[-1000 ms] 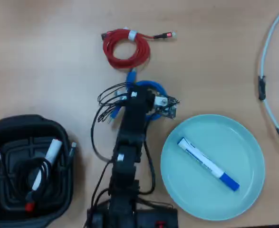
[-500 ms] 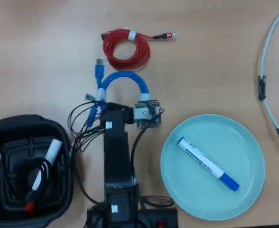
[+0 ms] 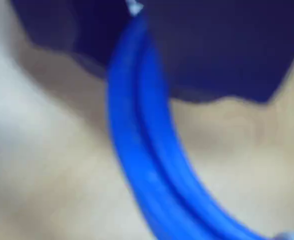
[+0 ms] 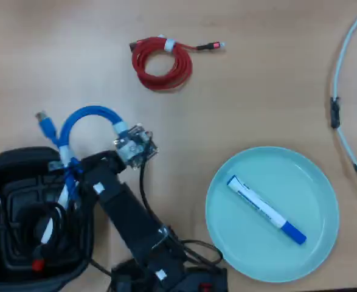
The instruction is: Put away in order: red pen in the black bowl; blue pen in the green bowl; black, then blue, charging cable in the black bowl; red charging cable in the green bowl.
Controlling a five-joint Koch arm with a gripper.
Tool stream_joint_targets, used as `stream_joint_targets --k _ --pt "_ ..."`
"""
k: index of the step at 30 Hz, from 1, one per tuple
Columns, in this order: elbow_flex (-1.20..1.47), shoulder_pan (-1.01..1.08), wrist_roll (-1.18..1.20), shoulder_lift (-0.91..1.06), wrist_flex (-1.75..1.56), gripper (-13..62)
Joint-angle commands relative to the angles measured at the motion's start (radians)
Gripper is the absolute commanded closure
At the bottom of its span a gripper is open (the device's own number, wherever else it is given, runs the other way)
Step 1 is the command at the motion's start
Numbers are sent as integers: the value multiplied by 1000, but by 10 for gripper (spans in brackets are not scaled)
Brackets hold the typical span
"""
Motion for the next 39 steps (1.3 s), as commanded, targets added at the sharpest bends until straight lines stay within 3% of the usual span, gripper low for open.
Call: stream_joint_targets --k 1,11,22,30,39 --pt "-189 -77 31 49 -186 558" --pt "-178 -281 49 32 -284 558" --pt "-172 -509 52 -147 -457 558" --pt "-169 -603 51 -272 -497 559" --pt "-120 -612 44 -284 -469 555"
